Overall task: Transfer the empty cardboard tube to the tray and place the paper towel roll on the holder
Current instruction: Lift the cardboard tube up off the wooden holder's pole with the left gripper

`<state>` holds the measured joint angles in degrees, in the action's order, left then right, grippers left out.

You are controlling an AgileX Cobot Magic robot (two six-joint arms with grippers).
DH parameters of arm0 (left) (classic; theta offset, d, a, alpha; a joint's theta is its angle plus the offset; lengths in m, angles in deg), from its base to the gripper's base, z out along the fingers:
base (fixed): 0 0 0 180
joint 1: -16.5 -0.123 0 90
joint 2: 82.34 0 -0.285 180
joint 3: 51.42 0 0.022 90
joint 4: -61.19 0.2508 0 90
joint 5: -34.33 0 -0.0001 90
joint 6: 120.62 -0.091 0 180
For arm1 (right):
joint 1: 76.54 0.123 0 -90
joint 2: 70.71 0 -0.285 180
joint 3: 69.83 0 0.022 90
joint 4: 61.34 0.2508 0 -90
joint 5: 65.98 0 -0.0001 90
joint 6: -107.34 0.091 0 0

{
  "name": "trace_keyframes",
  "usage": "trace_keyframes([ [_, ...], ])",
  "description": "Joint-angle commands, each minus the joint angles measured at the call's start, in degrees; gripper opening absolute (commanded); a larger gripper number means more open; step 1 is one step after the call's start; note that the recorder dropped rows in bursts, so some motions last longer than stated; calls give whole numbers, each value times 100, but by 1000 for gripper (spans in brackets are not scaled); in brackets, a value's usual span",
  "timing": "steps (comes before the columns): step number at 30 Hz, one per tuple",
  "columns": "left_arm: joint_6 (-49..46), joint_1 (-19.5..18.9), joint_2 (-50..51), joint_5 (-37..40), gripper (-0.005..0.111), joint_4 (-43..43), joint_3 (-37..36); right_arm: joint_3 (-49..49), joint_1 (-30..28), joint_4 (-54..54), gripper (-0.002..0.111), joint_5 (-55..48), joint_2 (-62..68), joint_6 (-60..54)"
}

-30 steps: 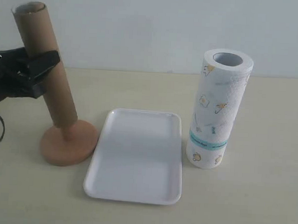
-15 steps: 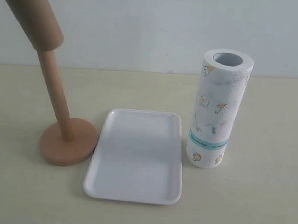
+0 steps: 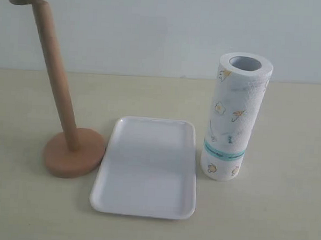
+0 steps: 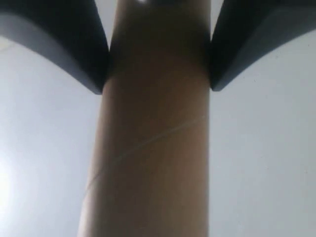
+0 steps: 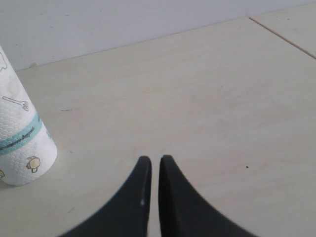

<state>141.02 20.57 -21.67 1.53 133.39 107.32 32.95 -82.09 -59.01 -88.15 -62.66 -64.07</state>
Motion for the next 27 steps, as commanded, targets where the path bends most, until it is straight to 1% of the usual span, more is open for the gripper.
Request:
trace_keyframes([
  [1,2367,-4,-47,-226,4,2121,577,0,-19,-12,5,48,-26,11],
  [3,3175,-4,-22,-420,4,2775,810,0,-19,-12,5,48,-26,11],
  [4,3456,-4,18,-673,4,2775,915,0,-19,-12,5,48,-26,11],
  [7,3886,-4,211,-1374,4,2775,1131,0,-19,-12,5,48,-26,11],
  [9,3884,-4,371,-1793,4,2775,1233,0,-19,-12,5,48,-26,11],
  [13,3884,-4,670,-2228,4,2775,1257,0,-19,-12,5,48,-26,11],
  [18,3884,-4,1025,-2445,4,2775,1257,0,-19,-12,5,48,-26,11],
  [22,3859,-4,1091,-2488,4,2775,1257,0,-19,-12,5,48,-26,11],
  [24,3859,80,1064,-2603,4,2775,1257,0,-19,-12,5,48,-26,11],
  [27,3859,464,1009,-2607,4,2775,1257,0,-19,-12,5,48,-26,22],
])
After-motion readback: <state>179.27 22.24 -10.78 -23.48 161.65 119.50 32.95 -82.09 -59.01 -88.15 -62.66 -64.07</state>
